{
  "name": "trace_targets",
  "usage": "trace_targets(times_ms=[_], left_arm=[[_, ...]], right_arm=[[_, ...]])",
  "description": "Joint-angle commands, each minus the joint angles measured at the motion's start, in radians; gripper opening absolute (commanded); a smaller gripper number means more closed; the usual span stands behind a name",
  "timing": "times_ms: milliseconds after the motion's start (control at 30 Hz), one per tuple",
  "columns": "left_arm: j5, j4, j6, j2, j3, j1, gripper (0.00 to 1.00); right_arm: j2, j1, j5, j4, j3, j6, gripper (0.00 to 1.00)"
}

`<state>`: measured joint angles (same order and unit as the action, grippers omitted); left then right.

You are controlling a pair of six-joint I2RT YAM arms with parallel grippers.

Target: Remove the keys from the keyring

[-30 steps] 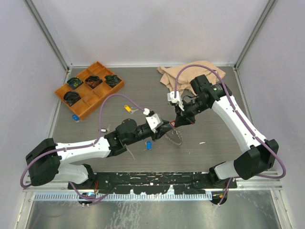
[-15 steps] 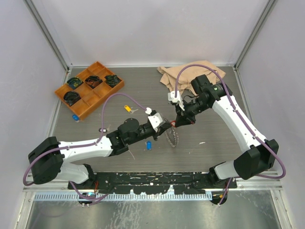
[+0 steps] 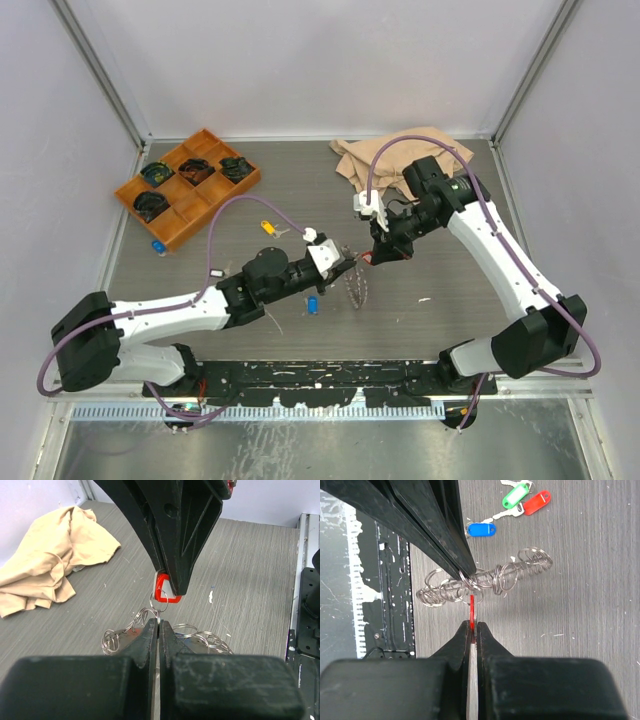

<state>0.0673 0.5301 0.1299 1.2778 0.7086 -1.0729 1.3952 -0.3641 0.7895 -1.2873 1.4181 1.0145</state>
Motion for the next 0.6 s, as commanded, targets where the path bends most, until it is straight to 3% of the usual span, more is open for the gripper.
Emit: trace_targets(times_ms=[0,567], left_arm=[[0.007,0.039,0.032,-0.062,0.010,0.001,0.00],[0.066,0.246,-0.144,-0.064,-0.042,0.039,0.00]], right_arm=[[-0.062,0.004,-0.037,0.022,0.037,-0.019,0.01],[-0.117,0.004,0.105,0.016,-0.041,0.049,0.01]])
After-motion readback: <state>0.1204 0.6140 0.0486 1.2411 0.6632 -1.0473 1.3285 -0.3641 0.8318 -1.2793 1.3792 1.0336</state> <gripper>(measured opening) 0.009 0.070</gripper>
